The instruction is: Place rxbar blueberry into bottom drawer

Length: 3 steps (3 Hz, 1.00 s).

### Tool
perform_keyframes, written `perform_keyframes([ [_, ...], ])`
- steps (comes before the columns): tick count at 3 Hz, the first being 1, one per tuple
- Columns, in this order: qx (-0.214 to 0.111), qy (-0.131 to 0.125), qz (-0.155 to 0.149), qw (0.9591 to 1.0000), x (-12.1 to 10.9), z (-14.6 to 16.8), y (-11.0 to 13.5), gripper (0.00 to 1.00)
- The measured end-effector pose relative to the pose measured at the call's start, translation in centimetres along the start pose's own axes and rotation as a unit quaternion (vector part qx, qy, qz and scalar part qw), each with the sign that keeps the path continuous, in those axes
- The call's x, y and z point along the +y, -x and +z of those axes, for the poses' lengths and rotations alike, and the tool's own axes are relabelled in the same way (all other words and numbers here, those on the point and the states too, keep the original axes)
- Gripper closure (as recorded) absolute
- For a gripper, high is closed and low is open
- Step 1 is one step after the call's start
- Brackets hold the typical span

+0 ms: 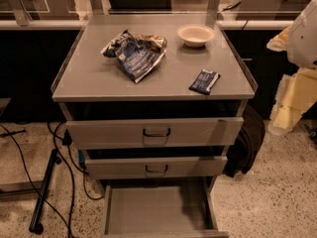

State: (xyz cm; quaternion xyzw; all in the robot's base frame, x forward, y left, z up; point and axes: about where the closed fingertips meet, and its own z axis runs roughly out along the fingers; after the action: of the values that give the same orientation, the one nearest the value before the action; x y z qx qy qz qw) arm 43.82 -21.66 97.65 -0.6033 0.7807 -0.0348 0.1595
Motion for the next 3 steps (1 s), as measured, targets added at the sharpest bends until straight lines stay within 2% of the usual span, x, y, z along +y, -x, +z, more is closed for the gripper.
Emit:
perform_keyframes([
  [1,0.0,0.0,0.0,1.0,0.0,0.0,0.0,0.0],
  [2,-0.024,-0.006,0.03,0.9992,-1.7,0.6,0.1,0.0],
  [3,-0.053,-0.009,0.062,0.9967,-3.3,1.8,0.5,0.0],
])
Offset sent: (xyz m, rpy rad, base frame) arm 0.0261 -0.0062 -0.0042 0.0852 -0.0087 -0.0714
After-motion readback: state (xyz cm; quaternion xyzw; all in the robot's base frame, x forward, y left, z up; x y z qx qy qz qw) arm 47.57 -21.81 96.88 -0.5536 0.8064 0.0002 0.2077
